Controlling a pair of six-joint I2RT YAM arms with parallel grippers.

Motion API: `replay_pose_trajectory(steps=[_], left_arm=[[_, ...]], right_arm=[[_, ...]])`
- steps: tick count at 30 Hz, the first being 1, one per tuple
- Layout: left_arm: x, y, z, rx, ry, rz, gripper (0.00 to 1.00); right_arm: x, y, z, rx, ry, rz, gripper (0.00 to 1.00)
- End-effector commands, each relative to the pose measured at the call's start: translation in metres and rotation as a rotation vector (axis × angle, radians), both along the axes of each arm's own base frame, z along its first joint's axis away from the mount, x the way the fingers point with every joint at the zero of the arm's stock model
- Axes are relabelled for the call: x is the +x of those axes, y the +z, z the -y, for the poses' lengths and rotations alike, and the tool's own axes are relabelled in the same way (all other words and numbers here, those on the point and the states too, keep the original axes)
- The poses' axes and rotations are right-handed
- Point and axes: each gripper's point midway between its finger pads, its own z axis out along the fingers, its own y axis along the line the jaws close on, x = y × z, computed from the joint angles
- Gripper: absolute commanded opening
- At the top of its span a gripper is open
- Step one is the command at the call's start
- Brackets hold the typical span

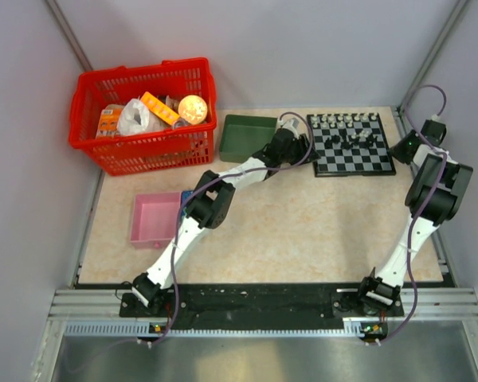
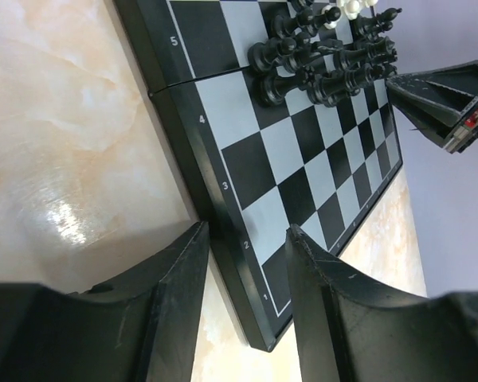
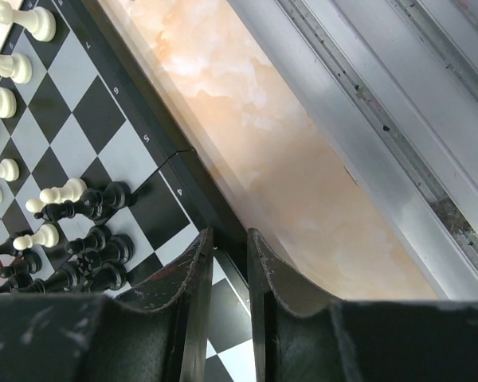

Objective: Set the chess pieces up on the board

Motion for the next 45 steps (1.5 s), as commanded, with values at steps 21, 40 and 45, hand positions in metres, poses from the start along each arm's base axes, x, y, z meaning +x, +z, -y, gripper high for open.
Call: replay_pose_trajectory(steps=[21,40,45], left_arm=[[-0.057,0.012,-0.041,0.16,-0.063,-0.085,0.33],[-0.144,0.005,-0.103,0.273,-0.108,-0.134,0.29],[-0.169,0.003,-0.119,0.294,-0.142,-0.155,0.28]], right_arm=[[-0.109,-0.013,-0.088,0.184,0.076,-0.097,0.22],[-0.201,-0.005,-0.153,0.146,0.106,-0.111,0.23],[-0.219,0.003,-0.158,0.133,0.115,-0.101,0.23]])
